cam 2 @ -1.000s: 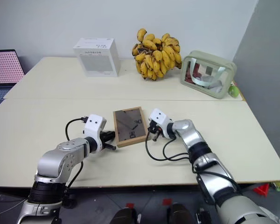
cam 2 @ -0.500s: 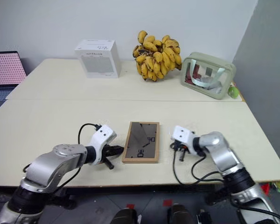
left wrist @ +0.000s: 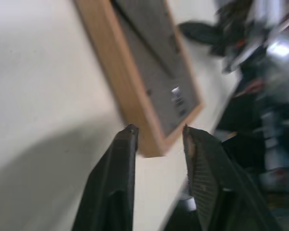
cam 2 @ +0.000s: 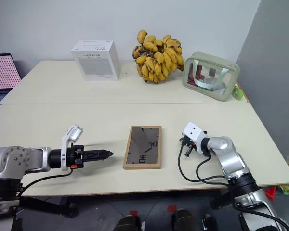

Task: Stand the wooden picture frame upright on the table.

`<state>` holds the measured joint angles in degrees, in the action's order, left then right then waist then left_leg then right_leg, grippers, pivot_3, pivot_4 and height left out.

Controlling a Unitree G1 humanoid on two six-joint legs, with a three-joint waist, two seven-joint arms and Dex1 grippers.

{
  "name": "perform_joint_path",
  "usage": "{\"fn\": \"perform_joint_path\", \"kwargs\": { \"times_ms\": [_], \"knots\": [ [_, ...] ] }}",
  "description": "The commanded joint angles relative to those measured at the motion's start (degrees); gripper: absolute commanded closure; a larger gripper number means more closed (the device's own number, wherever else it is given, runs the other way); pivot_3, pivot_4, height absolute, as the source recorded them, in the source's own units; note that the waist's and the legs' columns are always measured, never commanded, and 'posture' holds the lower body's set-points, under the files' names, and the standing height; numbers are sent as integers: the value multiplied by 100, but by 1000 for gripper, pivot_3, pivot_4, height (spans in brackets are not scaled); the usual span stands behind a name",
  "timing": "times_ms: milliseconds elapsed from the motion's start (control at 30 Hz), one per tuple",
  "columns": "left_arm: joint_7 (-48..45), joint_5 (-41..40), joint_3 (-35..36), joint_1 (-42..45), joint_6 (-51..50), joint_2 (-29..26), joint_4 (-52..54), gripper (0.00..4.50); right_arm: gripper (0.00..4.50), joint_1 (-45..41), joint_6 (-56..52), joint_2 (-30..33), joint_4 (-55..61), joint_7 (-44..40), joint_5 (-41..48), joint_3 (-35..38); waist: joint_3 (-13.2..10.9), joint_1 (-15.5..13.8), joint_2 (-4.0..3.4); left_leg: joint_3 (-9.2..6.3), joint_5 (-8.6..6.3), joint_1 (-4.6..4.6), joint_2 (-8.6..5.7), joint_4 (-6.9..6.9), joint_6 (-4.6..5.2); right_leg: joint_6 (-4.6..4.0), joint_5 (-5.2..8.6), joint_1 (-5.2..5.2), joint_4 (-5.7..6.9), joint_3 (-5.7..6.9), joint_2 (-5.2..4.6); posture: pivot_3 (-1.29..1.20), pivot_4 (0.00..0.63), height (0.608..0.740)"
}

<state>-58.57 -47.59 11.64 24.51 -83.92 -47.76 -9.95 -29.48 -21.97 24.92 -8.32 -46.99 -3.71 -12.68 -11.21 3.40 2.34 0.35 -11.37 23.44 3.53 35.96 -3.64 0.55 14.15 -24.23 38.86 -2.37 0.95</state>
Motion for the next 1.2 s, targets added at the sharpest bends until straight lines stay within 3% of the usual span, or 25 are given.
{"fn": "perform_joint_path", "kwargs": {
  "times_ms": [33, 133, 333, 633, 900, 1100, 1200],
  "knots": [
    [-11, -123, -56, 70, -191, 99, -121, 1816, 4500, 64, -104, -175, 268, 36, 63, -189, 0, -3, 1, -1, 0, 0, 2, 0, 0, 1, 0, 0, 0, 1, 0, 0, 150, 740],
    [-4, 117, -416, -80, 167, 188, -88, 1215, 4500, 138, -182, -331, 406, 51, 38, -391, 1, 4, 0, -6, 0, -2, 6, -1, 0, -2, 1, -2, 6, 5, 3, 0, 150, 740],
    [226, 244, -408, -75, 528, 678, -443, 33, 4500, 307, -473, -539, 868, 41, 78, -720, 5, -10, -3, -7, 0, -14, 7, -4, 0, -7, 4, 5, 12, 4, 5, 0, 150, 740],
    [602, 353, -571, -91, 894, 1587, -529, 33, 4500, 79, -677, -1215, 491, 236, 90, -992, 66, -55, -28, -11, 0, -61, -4, 2, -1, -8, 4, 41, 3, 0, -7, 0, 150, 740],
    [1055, 257, -206, -75, 824, 1955, -369, 33, 4500, 18, -504, -929, 166, 236, 11, -862, 93, -142, -37, -14, 0, -57, -16, 3, 0, -8, 5, 48, -32, -5, -14, 0, 150, 740],
    [1347, 190, 245, 214, 682, 1931, -707, 1098, 4500, 203, -395, -739, 167, 290, 11, -841, 94, -161, -35, -25, 0, -56, -15, 1, 0, -7, 5, 51, -31, 5, -12, 0, 150, 740],
    [1432, 84, 490, 320, 581, 1858, -768, 1338, 4500, 370, -406, -638, 235, 330, 22, -756, 94, -148, -35, -25, 0, -55, -13, 1, -1, -7, 5, 64, -30, 5, -11, 0, 150, 740]
  ]
}}
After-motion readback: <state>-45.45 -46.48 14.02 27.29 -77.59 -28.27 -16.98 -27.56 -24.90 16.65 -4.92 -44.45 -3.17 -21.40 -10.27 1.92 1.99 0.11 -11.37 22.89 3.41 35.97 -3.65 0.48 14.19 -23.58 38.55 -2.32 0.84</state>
